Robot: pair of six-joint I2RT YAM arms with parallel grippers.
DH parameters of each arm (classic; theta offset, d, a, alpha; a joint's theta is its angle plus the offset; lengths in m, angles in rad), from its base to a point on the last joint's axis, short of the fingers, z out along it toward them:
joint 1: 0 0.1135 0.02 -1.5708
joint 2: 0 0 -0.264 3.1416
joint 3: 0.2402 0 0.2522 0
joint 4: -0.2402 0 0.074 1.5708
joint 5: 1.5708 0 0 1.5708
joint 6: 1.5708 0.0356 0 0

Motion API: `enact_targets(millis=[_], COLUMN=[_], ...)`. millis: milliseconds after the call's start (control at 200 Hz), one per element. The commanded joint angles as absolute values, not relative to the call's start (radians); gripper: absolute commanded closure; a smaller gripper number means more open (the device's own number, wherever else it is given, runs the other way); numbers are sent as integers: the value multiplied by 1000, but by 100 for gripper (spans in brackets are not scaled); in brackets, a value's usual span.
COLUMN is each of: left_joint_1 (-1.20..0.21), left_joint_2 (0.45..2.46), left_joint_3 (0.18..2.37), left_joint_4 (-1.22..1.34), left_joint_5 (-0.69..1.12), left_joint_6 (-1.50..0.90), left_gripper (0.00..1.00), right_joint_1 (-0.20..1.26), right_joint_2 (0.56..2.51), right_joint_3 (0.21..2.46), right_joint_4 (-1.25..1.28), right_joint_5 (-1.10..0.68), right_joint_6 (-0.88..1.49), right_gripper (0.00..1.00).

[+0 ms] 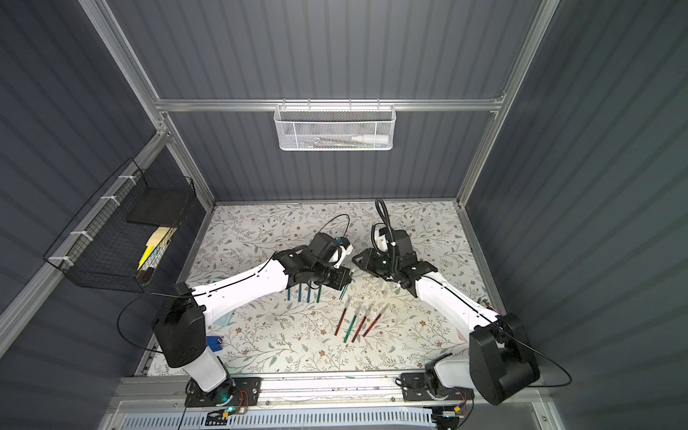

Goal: Remove protective caps from carving knives
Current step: Remove the protective sleeve from the carving knife.

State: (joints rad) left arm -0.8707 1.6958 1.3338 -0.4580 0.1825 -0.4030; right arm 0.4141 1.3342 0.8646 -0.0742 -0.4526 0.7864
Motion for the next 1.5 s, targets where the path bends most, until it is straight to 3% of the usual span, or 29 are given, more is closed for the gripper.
enact_targets(millis=[0, 395, 610, 1141, 1496], left_joint_1=[-862, -859, -857, -856, -853], left_joint_2=[1660, 1638, 1629, 1640, 1620], left_joint_3=[1316, 1319, 1318, 1310, 1276], left_joint_4=[-439, -448, -452, -443, -431], left_joint_5=[203, 202, 196, 224, 226], left_joint_6=[-413, -406, -402, -410, -420], left_gripper=[100, 100, 100, 100, 100], right_joint_1=[426, 448, 452, 459, 458], right_joint_2=[1336, 1361, 1362, 1355, 1335], right_joint_3=[900, 908, 907, 899, 912], right_joint_4=[-101, -99, -122, -72, -84], right_joint_5=[-436, -421, -394, -404, -335], right_joint_6=[773, 781, 770, 778, 765], right_gripper=[73, 59, 59, 92, 97])
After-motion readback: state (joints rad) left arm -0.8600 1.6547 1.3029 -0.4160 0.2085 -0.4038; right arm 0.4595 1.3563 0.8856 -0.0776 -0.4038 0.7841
